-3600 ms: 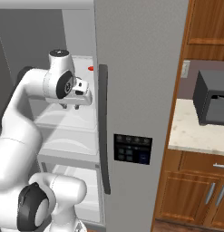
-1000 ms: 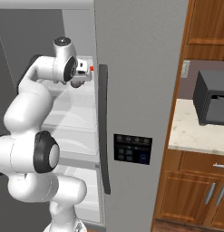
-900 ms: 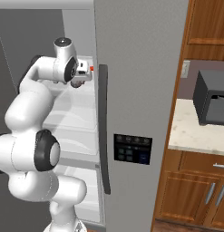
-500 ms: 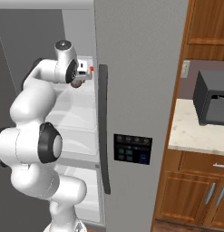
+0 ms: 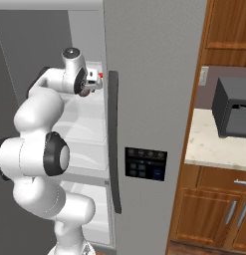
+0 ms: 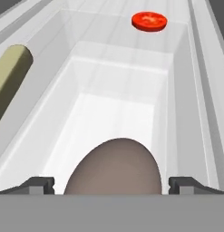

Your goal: Pick the egg and butter from the fridge and place them by the bowl for mixing.

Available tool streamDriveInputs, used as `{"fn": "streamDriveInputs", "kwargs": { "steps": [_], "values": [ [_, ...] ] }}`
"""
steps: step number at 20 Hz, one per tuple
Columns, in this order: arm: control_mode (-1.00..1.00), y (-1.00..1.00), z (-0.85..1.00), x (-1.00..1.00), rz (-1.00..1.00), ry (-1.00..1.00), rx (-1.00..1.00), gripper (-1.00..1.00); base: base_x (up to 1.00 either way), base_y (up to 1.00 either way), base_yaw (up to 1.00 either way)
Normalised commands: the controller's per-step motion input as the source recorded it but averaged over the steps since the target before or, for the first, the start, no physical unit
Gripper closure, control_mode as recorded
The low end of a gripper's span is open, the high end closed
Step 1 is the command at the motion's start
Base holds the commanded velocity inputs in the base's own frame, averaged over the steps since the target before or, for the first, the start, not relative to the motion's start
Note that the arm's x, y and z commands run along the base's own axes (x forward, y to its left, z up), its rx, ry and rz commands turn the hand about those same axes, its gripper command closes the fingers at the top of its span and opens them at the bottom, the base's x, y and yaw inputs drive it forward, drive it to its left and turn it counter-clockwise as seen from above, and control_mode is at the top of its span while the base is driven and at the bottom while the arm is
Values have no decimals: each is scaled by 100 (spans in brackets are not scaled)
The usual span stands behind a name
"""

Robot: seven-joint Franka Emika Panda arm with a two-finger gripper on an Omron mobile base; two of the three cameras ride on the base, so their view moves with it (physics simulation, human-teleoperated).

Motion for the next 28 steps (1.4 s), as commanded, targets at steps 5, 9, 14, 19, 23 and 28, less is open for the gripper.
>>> {"fn": "streamDriveInputs", "kwargs": {
  "steps": [5,9,14,19,23,28],
  "values": [
    [-100,0,-22,0,0,0,-4,100,0,0,0],
    [-100,0,-1,0,0,0,0,100,0,0,0],
    [-100,0,24,-11,0,-18,1,100,0,0,0],
    [-100,1,94,-79,-4,-40,0,100,0,0,0],
    [-100,-2,72,-100,-8,-25,1,100,0,0,0],
    [-100,-20,9,-100,-2,-19,0,100,0,0,0]
  ]
}}
